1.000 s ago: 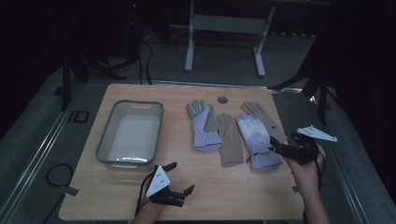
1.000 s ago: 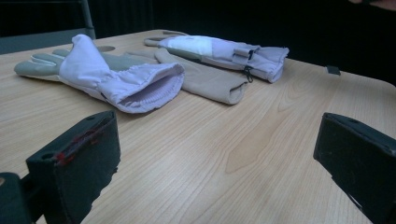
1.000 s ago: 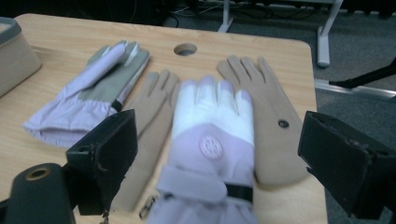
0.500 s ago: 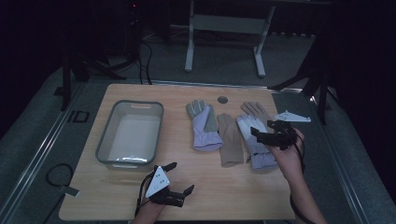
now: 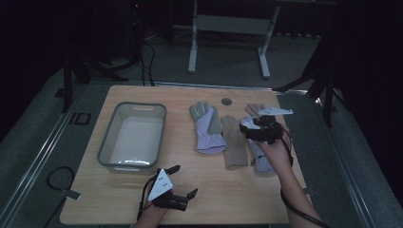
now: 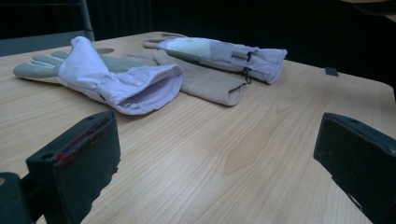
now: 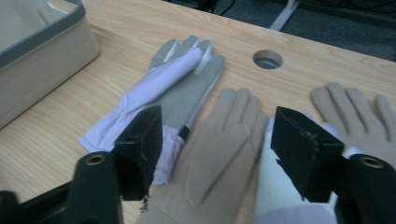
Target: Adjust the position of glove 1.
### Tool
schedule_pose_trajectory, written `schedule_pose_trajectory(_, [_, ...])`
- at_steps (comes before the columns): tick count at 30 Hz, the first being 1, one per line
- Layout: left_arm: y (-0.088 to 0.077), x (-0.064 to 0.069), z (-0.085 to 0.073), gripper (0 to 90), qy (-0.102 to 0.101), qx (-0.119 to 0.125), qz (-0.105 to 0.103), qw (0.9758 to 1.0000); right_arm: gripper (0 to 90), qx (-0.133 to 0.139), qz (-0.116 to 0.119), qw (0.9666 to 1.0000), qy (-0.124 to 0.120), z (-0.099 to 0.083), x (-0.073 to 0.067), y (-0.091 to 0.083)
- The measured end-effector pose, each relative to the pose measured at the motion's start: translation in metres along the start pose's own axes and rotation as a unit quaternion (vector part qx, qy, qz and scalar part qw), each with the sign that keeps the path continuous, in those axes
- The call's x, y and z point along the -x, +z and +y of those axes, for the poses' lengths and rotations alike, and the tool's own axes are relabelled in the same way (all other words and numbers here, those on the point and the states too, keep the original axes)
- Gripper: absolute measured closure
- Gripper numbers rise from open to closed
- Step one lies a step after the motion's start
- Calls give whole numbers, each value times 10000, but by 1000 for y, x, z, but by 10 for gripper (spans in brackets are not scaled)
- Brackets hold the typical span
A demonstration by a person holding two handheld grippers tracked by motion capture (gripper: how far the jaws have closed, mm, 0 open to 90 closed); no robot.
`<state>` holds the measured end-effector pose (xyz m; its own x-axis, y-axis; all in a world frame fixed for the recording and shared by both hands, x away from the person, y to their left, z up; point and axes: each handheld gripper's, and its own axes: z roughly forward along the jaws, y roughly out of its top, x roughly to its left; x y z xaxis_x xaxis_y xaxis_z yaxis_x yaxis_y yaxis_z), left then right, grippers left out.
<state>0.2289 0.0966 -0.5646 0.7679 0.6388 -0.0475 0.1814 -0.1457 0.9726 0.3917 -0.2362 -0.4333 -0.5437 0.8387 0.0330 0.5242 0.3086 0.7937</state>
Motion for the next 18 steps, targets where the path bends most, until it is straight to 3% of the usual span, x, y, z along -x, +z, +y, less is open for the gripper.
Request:
schedule_pose_trajectory(9, [0,0,0,4,-39,-6,-23,10000,355,-209,81,9997,-110,10,-13,31])
schedule_pose_trajectory(18, [0,-1,0,4,-42,-2,-39,10000,497,-466,283,9982,-244,14,-22,66])
